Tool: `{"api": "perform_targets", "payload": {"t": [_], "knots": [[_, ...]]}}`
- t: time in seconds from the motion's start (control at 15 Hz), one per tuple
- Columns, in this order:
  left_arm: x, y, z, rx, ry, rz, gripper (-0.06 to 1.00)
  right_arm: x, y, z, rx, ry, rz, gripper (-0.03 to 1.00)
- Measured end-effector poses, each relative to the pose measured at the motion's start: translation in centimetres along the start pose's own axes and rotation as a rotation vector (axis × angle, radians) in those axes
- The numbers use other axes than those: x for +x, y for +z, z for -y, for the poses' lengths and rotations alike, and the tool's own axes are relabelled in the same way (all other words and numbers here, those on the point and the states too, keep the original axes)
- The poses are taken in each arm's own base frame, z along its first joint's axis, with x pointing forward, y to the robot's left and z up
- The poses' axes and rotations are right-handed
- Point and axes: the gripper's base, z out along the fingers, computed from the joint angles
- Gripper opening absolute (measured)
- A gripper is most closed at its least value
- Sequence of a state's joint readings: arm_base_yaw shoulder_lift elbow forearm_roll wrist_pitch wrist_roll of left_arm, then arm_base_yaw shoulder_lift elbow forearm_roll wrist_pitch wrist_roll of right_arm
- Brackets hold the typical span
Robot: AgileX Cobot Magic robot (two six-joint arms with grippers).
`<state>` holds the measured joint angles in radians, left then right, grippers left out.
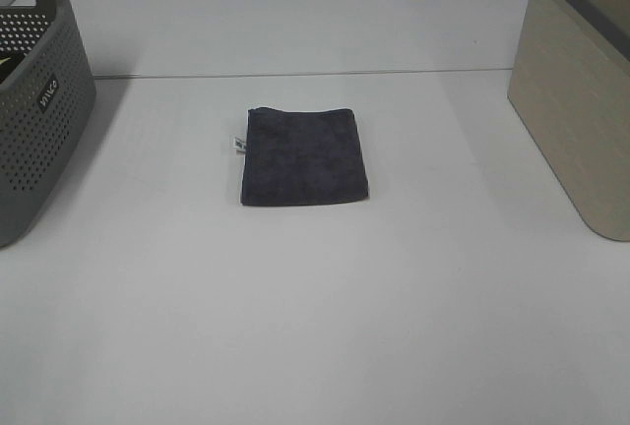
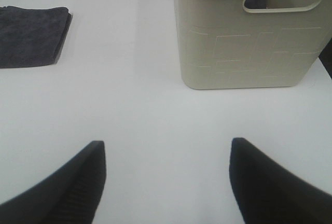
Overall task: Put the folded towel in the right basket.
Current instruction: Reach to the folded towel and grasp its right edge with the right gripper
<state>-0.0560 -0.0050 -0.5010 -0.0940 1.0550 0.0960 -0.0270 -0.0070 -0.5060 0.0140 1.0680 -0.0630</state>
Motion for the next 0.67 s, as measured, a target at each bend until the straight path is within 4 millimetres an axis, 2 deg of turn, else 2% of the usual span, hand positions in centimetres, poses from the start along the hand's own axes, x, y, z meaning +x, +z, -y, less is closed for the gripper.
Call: {"api": "perform_targets", "payload": {"t": [0.67], "knots": [[0.0, 0.0, 0.0, 0.0, 0.0, 0.0, 0.98, 0.0, 0.0, 0.0, 0.0, 0.0, 0.0, 0.65]]}}
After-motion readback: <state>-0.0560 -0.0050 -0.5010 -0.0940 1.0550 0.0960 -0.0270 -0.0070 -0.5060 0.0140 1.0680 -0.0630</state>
